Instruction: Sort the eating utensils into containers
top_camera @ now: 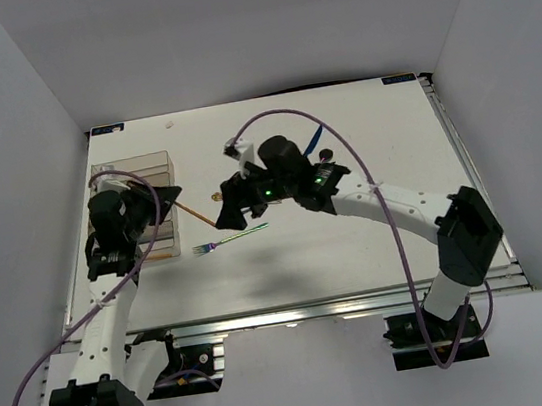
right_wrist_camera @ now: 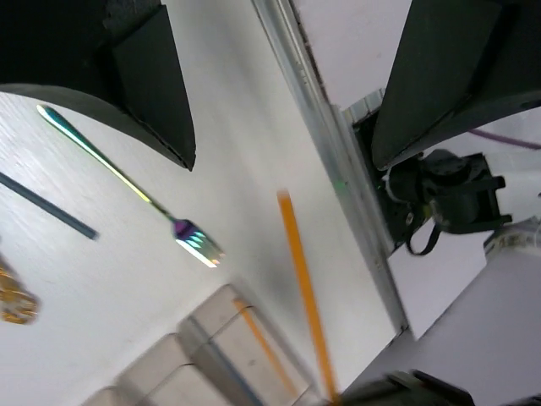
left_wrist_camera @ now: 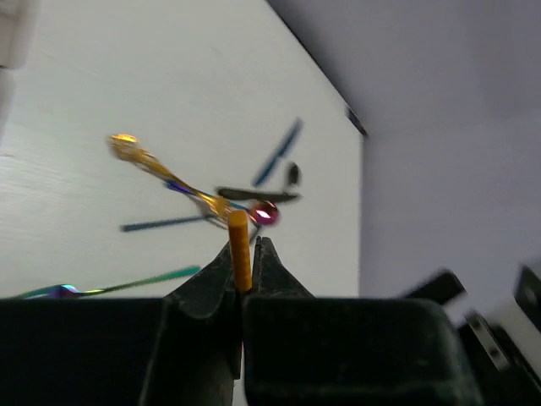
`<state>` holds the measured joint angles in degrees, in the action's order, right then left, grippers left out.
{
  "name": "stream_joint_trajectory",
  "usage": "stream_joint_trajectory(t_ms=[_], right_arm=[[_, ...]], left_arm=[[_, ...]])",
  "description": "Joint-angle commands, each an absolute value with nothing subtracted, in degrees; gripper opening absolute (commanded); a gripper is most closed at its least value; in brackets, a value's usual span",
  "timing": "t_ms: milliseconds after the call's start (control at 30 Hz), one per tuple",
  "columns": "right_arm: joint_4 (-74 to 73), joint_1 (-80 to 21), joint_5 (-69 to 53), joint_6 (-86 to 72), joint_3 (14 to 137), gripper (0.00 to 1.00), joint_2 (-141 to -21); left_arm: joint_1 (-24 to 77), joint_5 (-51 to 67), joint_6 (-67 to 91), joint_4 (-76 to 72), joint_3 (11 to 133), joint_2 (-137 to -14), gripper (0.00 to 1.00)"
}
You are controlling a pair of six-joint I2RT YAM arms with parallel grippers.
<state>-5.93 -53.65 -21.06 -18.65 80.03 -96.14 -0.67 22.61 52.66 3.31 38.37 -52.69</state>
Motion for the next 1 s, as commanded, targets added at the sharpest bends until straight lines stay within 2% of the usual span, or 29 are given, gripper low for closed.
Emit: stream_joint_trajectory(t_ms=[0,133,233,467,667,700,800,833,900,933,967], right_arm=[[-1.5,-46.4,-16.4,-22.8,71.8,0.89,-86.9],[-1.2,-42.6,-15.8,-23.2,65.1,0.89,-81.6],[-2.5,-41.7,-15.6,-21.6,63.0,0.89,-79.1],[-3.1,-39.8,-16.0,-19.4,57.8,0.89,-75.9],[-2.7,-39.6,-16.7,-18.5,56.7,0.89,-75.8],[-2.7,-39.6,-16.6,-18.3,56.6,0.89,-76.0],[-2.8,-39.6,-16.6,-17.9,56.5,0.89,-76.4],[-2.8,-39.5,-16.6,-17.8,56.5,0.89,-76.6],[-3.0,-39.5,-16.5,-17.4,56.8,0.89,-77.2],[-3.1,-39.5,-16.6,-16.9,56.9,0.89,-78.0],[-3.3,-39.5,-16.6,-16.5,57.0,0.89,-78.0]], left_arm=[[-4.2,-1.6,51.1,24.5,44.4,-54.7,0.0],[-18.0,-3.2,53.2,27.2,43.8,-57.9,0.0],[-22.0,-6.7,53.3,28.1,45.5,-62.0,0.0],[-23.0,-11.3,56.0,25.8,46.7,-66.8,0.0],[-23.0,-10.6,57.5,21.5,43.4,-69.8,0.09],[-23.0,-10.4,57.7,20.7,42.8,-70.0,0.12],[-23.0,-7.5,57.9,17.4,40.4,-70.8,0.28],[-23.1,-6.9,58.2,16.0,39.9,-71.0,0.39],[-23.0,-5.2,58.4,15.0,38.8,-70.9,0.51],[-23.0,-4.1,58.0,14.5,38.8,-70.5,0.61],[-23.0,-4.0,58.0,14.4,38.8,-70.5,0.64]])
